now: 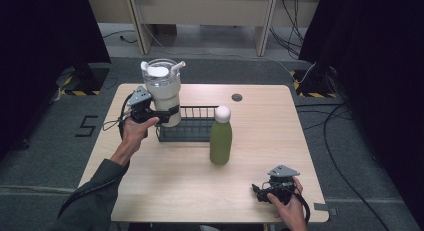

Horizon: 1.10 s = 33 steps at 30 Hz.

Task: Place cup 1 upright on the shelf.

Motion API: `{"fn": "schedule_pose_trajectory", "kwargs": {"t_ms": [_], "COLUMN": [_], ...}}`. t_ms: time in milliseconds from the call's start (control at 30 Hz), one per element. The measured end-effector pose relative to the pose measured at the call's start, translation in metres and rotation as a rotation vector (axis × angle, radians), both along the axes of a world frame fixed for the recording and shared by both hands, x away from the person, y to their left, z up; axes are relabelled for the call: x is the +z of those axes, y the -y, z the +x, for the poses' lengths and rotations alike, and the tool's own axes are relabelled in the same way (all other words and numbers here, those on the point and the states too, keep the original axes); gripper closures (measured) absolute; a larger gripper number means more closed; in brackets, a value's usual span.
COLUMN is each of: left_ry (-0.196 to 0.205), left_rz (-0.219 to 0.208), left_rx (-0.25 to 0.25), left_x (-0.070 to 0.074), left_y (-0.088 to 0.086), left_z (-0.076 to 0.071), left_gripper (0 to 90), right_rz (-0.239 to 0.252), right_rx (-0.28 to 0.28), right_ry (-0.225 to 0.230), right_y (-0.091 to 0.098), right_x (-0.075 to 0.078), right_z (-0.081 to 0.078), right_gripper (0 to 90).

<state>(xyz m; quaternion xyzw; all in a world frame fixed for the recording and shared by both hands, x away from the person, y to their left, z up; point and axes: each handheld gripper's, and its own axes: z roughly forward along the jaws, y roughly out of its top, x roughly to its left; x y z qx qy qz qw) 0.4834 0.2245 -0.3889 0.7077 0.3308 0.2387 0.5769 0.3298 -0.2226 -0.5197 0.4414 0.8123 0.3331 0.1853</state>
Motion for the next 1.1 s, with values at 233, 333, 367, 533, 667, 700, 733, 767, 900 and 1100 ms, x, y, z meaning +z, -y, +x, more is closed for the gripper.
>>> {"fn": "schedule_pose_trajectory", "kwargs": {"t_ms": [233,333,367,533,667,700,733,767,900,1100], "left_ry": [0.005,-0.001,-0.001,-0.005,-0.004,-0.006,-0.008,-0.006,-0.010,-0.019], "left_rz": [0.001,-0.001,-0.001,0.000,0.003,-0.005,-0.004,0.002,0.013,0.009], "left_rx": [0.015,0.018,0.018,0.026,0.034,0.034,0.035,0.037,0.041,0.045], "left_x": [-0.005,-0.008,-0.008,-0.011,-0.013,-0.014,-0.015,-0.015,-0.020,-0.026], "left_y": [0.001,0.003,0.003,0.004,0.005,0.005,0.005,0.005,0.006,0.005], "left_z": [0.008,0.012,0.012,0.016,0.020,0.021,0.021,0.022,0.022,0.024], "left_gripper": [10.6,10.6,10.6,10.6,10.6,10.6,10.6,10.6,10.6,10.6], "right_rz": [0.001,0.001,0.001,0.000,0.000,0.000,0.000,0.000,0.000,0.000], "right_rx": [0.000,-0.001,-0.001,0.000,0.000,0.000,0.000,0.000,0.000,0.000], "right_ry": [0.002,0.002,0.002,0.001,0.002,0.002,0.000,0.000,0.003,0.004], "right_y": [0.000,0.000,0.000,0.000,0.000,0.000,0.000,0.000,0.000,0.000], "right_x": [0.000,0.000,0.000,0.000,0.000,0.000,0.000,0.000,0.000,0.000], "right_z": [0.000,0.000,0.000,0.000,0.000,0.000,0.000,0.000,0.000,0.000], "right_gripper": [3.0,3.0,3.0,3.0,3.0,3.1,3.0,3.0,3.1,3.1]}}
